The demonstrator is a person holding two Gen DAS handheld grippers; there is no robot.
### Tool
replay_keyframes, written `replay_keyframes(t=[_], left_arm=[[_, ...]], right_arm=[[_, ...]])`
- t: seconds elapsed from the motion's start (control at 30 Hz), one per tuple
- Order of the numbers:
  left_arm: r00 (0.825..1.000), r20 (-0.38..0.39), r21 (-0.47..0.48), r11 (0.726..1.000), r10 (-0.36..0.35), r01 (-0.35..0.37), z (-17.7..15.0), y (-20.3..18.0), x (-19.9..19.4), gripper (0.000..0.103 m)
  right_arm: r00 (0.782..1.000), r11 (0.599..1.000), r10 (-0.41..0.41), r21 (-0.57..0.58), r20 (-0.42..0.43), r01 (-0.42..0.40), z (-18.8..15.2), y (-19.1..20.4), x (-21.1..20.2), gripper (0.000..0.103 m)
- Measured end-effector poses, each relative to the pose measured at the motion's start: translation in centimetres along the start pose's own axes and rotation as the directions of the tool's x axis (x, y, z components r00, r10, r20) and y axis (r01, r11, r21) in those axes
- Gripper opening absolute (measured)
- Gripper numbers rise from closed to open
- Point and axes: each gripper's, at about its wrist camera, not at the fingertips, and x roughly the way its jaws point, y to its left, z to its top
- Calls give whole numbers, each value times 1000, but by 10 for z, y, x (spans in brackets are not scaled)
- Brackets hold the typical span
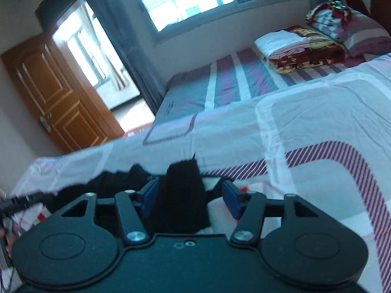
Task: Fold small clothes
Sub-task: 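Grasp the black hem edge with both tools side by side, then lift the hem with both tools and fold it over toward the collar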
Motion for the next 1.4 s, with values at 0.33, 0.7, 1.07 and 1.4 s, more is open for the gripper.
replay_keyframes(t=[0.33, 0.7, 1.07, 1.4], left_arm=[[994, 100, -45, 998, -42, 46, -5, 3, -14, 78], [982, -184, 226, 974, 48, -5, -13, -29, 26, 55], [998, -10, 195, 979, 62, -59, -26, -27, -16, 6], [979, 13, 201, 959, 202, -200, -26, -29, -23, 69]], right_arm=[[996, 990, -82, -121, -37, 77, -8, 13, 16, 51], [995, 984, -92, -153, -23, 88, -10, 13, 17, 46], [987, 956, -145, -246, 63, 156, -14, 29, -4, 10], [966, 943, -255, -214, 35, 256, -14, 18, 17, 27]])
